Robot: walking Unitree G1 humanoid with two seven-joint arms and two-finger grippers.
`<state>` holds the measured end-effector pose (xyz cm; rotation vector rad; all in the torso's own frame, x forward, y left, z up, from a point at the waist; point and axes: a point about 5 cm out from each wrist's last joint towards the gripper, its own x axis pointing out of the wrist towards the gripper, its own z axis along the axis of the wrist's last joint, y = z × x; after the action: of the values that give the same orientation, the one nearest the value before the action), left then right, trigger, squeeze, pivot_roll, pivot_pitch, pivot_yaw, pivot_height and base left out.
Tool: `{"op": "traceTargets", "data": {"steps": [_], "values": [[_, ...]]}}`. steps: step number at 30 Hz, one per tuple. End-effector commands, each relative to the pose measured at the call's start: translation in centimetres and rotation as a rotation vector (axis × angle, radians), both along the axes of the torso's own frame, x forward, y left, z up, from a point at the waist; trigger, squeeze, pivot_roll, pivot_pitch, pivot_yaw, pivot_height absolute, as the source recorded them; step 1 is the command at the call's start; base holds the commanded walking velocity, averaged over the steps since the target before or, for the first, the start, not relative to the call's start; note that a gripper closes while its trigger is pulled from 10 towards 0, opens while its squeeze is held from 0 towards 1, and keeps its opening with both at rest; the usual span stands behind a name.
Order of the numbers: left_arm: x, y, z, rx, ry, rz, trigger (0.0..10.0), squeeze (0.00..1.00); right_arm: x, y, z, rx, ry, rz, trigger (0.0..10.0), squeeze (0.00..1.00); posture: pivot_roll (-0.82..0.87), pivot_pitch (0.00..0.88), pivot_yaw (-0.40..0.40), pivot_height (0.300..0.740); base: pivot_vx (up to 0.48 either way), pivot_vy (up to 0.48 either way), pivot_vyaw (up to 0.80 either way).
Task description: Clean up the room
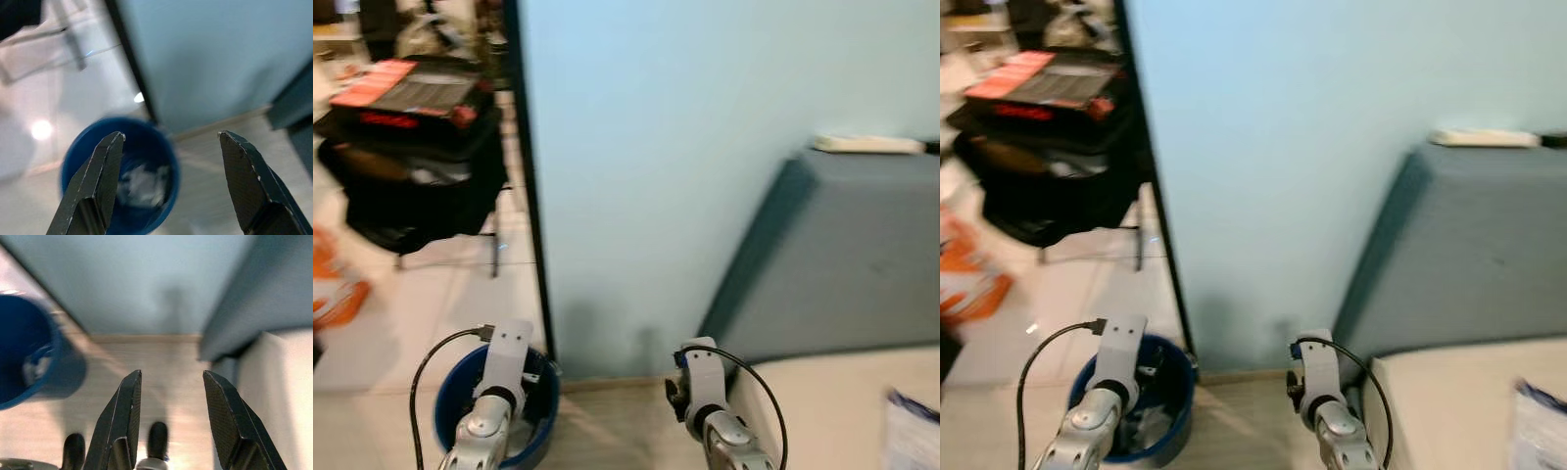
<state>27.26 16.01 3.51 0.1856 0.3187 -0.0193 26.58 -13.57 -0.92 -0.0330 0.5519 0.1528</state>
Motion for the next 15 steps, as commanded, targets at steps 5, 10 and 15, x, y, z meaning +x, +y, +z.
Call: {"op": "traceTargets", "data": {"steps": [5,10,15], "values": [[-0.1,-0.3,-0.2,0.005,0.006,-0.023,10.0,0.0,-0.4,0.3,-0.3,0.016,0.02,-0.004,10.0,0.0,-0.01,0.107,-0.038,0.74,0.0,0.0,-0.8],[0.1,-0.1,-0.1,0.014,-0.009,-0.019,10.0,0.0,-0.3,0.0,-0.3,0.008,0.012,-0.014,10.0,0.0,-0.01,0.112,-0.036,0.74,0.0,0.0,-0.8],[0.8,-0.3,0.4,0.023,-0.025,-0.025,10.0,0.0,-0.2,-0.8,-0.3,0.006,0.008,-0.05,10.0,0.0,-0.02,0.118,-0.031,0.74,0.0,0.0,-0.8]]}}
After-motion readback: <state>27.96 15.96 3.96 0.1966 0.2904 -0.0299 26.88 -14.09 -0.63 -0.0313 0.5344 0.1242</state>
